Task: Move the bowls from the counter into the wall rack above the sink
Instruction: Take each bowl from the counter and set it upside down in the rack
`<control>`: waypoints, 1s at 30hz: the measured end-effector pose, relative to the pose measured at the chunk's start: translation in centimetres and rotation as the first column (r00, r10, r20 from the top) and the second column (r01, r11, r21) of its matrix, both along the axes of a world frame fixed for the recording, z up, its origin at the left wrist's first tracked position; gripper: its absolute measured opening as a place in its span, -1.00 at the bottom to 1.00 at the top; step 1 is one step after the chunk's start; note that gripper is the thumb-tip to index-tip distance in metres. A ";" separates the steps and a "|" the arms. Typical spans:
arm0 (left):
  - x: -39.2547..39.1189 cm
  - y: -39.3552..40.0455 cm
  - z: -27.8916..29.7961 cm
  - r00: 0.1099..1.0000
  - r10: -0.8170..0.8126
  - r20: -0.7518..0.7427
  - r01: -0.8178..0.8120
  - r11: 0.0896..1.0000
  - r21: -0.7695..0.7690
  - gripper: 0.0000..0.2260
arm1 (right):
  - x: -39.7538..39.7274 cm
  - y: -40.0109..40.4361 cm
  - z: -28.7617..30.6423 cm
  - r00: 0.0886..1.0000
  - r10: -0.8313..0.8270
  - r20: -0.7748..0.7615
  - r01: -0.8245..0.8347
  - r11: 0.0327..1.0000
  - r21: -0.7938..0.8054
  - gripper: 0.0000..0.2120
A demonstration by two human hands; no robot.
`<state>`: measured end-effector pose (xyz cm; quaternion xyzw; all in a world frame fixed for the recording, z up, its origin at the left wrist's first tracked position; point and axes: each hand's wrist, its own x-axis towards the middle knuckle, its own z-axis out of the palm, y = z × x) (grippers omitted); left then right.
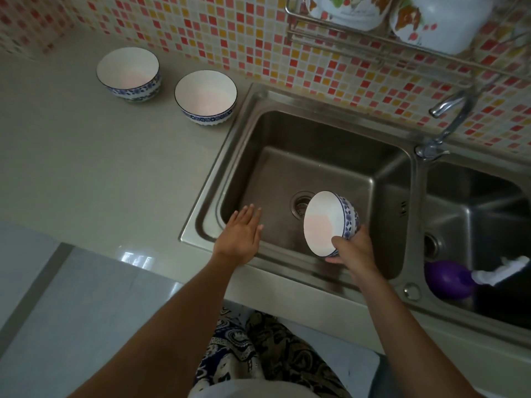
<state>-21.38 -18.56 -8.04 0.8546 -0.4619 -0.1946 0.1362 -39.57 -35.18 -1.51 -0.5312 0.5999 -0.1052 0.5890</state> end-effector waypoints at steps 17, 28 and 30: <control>0.0 0.0 0.1 1.000 -0.017 0.008 0.017 1.000 0.024 -0.43 | -0.3 1.8 -1.9 0.915 0.188 -0.356 -0.363 0.767 -0.529 -0.16; 0.1 0.1 -0.4 0.999 -0.028 0.016 0.027 0.999 0.043 -0.41 | 0.4 2.2 -1.3 0.891 0.218 -0.398 -0.453 0.479 -0.752 -0.17; 0.2 0.2 -0.7 0.999 -0.029 0.015 0.028 0.998 0.049 -0.39 | 0.6 2.2 -1.3 0.889 0.224 -0.400 -0.457 0.486 -0.744 -0.18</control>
